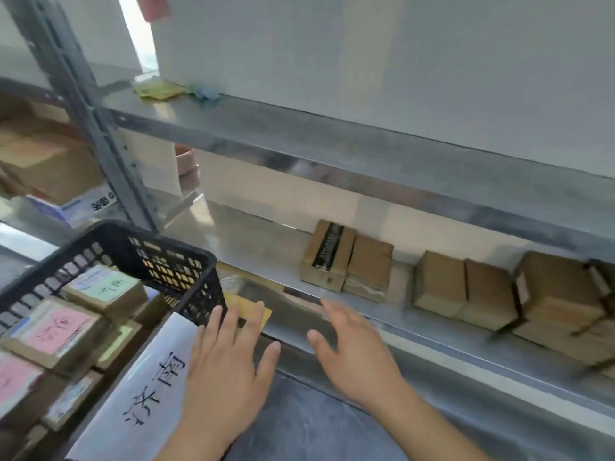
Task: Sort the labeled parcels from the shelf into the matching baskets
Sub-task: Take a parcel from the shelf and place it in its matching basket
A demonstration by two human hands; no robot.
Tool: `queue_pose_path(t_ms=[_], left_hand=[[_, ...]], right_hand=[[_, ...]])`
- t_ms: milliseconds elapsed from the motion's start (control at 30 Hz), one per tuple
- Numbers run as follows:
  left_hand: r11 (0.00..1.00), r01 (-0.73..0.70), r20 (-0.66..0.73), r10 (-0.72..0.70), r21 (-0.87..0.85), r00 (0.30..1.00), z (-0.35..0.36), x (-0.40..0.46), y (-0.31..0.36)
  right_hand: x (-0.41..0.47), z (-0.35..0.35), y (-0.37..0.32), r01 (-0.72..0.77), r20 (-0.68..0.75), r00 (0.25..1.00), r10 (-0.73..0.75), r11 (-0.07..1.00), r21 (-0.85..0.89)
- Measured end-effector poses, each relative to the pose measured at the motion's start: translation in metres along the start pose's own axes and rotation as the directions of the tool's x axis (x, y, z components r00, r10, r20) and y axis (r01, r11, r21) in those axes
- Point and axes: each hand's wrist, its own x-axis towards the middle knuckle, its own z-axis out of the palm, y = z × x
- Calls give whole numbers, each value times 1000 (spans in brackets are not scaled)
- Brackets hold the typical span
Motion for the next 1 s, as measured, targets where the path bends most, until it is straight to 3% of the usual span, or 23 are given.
queue_pose_path(t_ms=[267,533,733,1000], left_hand=[[990,-129,101,123,52,987,37,51,63],[981,-180,132,169,73,977,55,155,68],[962,-263,164,247,78,955,73,232,62],[926,-363,168,344,102,924,103,292,53]], right_hand=[[3,-23,81,-166,-33,985,170,981,100],[100,-16,82,-175,-42,982,183,974,145],[174,8,89,-261,26,965,261,965,-17],[182,19,114,-458,-148,888,436,870,-182]])
